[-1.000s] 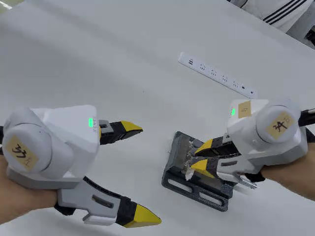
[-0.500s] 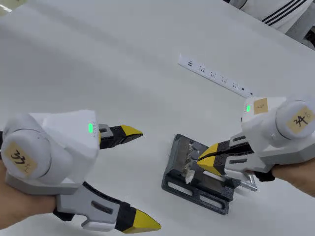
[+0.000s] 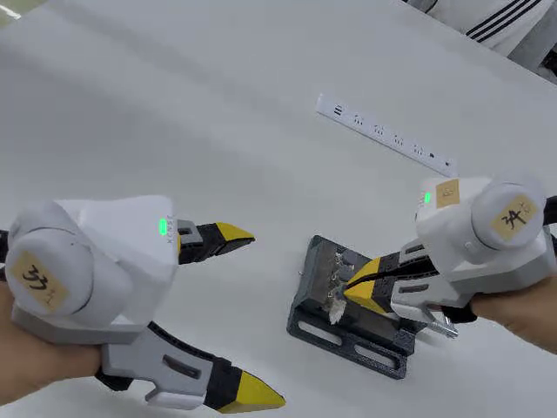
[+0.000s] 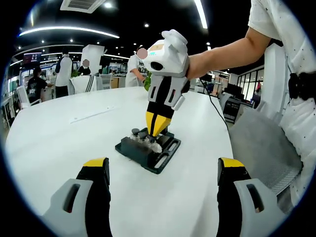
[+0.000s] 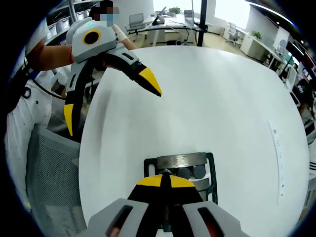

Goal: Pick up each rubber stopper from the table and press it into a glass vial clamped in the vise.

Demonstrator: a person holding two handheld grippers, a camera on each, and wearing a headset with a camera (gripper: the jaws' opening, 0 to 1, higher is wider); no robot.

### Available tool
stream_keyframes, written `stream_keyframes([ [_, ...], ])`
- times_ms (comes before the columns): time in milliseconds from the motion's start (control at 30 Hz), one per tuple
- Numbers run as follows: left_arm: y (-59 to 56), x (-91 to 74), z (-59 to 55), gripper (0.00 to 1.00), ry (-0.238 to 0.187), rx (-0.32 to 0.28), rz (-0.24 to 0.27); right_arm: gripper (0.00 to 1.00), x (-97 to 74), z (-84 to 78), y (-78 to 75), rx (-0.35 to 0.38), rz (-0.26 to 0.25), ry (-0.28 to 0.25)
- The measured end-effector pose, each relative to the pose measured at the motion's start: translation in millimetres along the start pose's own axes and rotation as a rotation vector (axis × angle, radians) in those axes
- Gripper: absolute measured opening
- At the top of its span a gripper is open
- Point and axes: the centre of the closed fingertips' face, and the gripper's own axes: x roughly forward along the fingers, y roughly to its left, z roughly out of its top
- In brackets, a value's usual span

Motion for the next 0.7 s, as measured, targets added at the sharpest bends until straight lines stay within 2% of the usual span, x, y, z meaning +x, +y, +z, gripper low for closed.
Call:
stream_keyframes([
  [133,-0.1,0.2,-0.2,0.89,-0.003,-0.003,0.001,0.00,0.4,-0.3,-0.1,0.001,0.003,0.003],
  [467,-0.6,2.6,2.5,0.89,-0.014,-0.008,0.004,0.00,1.7,0.4,2.0,-0.060,-0.021,0.038],
  [700,-0.5,2.6,4.0,0.88,-0.024,-0.010,0.007,0.00,2.9,0.5,0.2,-0.057,-0.009,0.061],
])
